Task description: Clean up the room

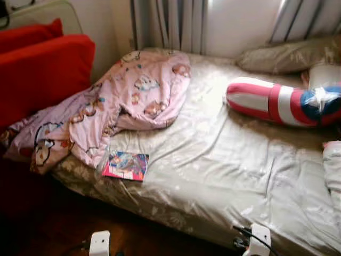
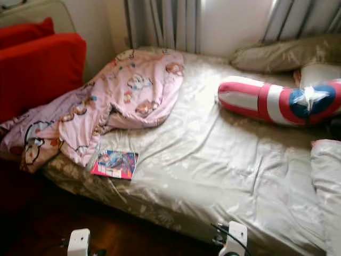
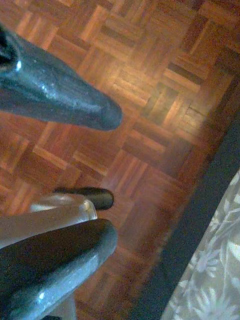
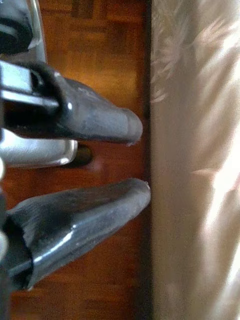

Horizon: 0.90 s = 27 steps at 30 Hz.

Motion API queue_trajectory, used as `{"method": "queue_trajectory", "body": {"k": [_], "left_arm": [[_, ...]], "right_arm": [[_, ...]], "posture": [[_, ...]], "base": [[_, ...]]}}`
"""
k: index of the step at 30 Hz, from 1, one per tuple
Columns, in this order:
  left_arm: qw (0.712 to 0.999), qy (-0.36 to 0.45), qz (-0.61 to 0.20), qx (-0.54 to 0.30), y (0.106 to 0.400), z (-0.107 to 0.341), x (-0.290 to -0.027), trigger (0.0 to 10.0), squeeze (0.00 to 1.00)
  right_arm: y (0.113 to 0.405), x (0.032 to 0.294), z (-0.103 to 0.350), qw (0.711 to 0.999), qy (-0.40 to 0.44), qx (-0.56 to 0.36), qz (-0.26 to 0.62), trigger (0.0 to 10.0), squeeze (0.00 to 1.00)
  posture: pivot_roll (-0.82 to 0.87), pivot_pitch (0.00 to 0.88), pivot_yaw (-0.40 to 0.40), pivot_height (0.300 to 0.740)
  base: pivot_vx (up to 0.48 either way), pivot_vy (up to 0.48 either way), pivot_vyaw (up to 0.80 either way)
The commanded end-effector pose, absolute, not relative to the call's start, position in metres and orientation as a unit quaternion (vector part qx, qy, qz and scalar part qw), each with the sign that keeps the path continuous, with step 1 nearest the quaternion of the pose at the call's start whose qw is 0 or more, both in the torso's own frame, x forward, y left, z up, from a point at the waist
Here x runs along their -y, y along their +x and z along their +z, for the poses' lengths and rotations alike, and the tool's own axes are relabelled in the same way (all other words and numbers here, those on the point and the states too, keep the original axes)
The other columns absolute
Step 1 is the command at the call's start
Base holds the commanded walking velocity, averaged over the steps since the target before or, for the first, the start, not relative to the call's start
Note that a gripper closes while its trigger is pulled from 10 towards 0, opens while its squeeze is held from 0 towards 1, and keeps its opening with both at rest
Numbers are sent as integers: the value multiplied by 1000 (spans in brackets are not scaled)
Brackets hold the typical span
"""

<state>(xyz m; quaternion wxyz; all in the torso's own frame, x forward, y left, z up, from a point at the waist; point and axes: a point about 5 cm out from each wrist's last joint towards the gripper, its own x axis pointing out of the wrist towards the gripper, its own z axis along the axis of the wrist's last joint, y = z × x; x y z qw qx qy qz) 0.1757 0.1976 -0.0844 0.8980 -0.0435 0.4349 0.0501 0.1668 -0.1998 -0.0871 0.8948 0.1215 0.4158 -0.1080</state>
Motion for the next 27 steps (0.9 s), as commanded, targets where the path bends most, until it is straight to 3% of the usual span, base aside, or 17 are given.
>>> {"method": "queue_trajectory", "body": {"k": [1, 27], "left_arm": [[891, -37, 55, -450, 167, -87, -204, 10000, 0], [890, -42, 63, -450, 165, -88, -206, 10000, 0]], "right_arm": [[170, 196, -86, 895, 130, -413, -107, 10000, 0], [166, 196, -88, 892, 132, -420, -104, 10000, 0]], "posture": [[15, 81, 9, 740], [18, 44, 6, 740]], "base": [[0, 480, 0], [0, 480, 0]]}}
